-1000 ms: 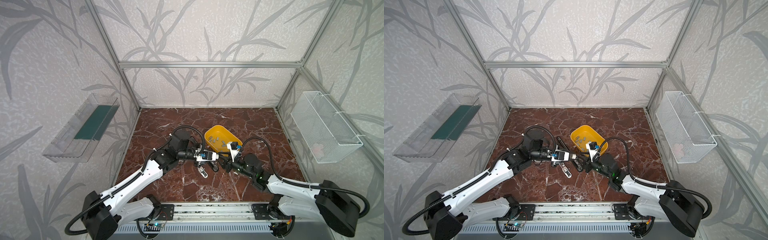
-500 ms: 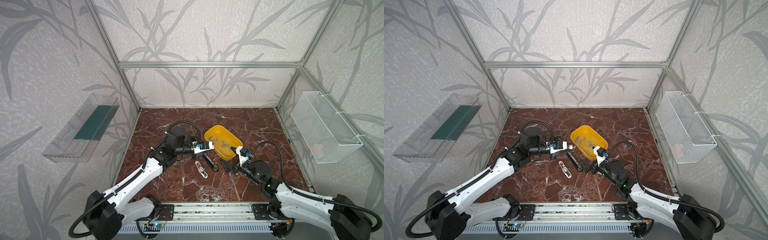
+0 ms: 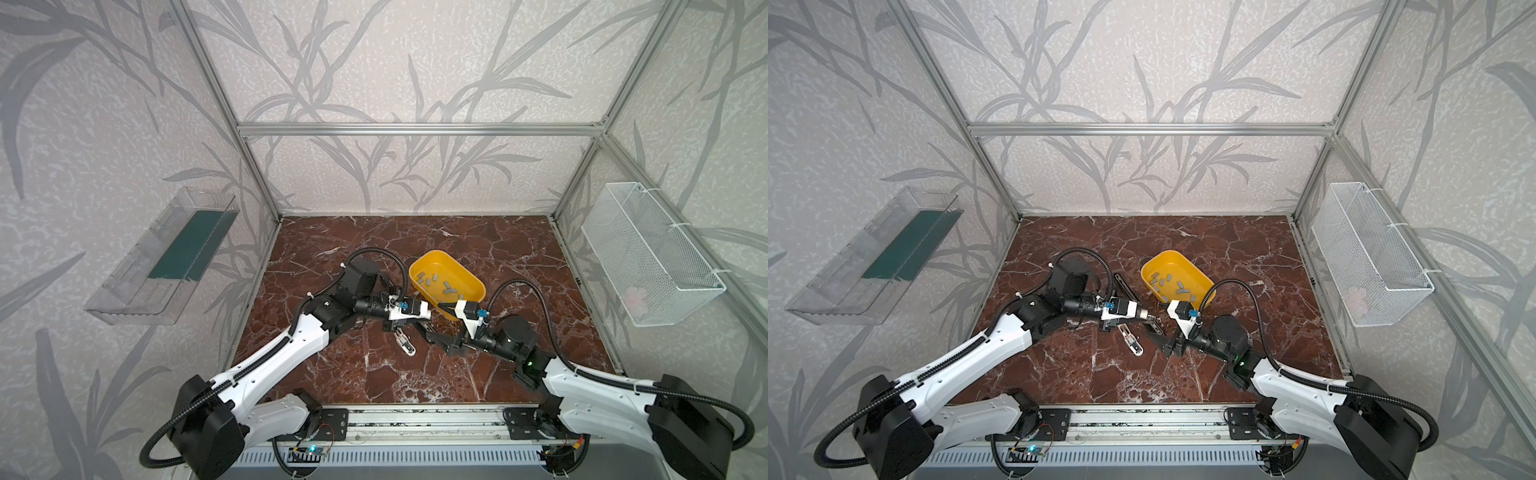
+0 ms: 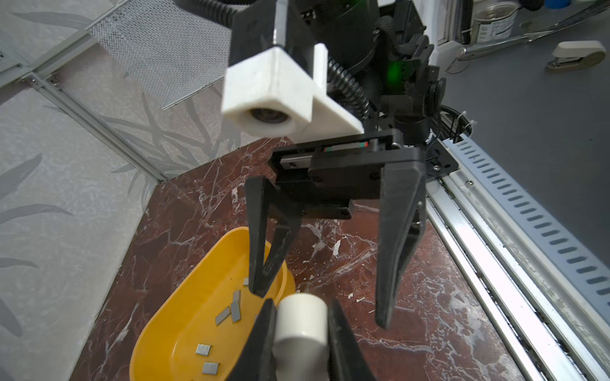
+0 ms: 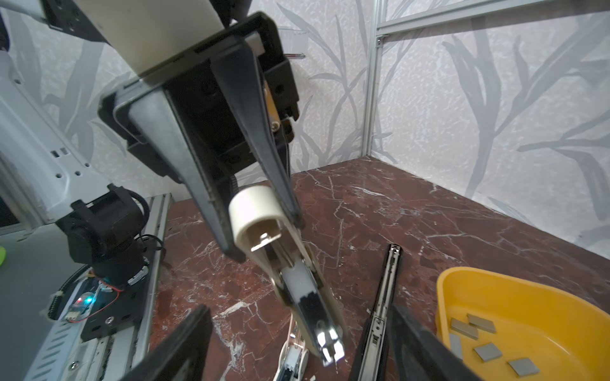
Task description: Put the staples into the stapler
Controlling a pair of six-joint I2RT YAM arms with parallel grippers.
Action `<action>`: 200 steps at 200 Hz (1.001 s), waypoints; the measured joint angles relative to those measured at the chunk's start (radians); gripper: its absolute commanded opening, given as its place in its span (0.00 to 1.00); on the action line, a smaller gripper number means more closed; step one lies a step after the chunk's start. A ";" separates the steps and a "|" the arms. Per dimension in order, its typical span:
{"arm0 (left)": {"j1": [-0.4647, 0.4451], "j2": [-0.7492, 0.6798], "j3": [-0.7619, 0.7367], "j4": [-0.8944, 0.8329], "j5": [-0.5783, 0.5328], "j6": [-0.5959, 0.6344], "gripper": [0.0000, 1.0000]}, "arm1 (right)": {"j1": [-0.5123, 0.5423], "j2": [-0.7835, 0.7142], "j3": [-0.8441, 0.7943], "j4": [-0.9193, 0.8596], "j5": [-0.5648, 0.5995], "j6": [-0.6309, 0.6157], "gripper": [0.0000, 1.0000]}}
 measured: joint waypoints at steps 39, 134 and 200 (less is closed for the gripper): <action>-0.010 0.000 0.031 -0.027 0.082 0.013 0.00 | 0.063 0.025 0.041 -0.039 -0.001 -0.065 0.72; -0.016 -0.001 0.031 -0.086 0.134 0.047 0.00 | 0.113 0.039 0.068 -0.122 0.057 -0.157 0.37; -0.014 -0.001 0.031 -0.092 0.130 0.022 0.25 | 0.125 0.037 0.071 -0.141 0.097 -0.148 0.00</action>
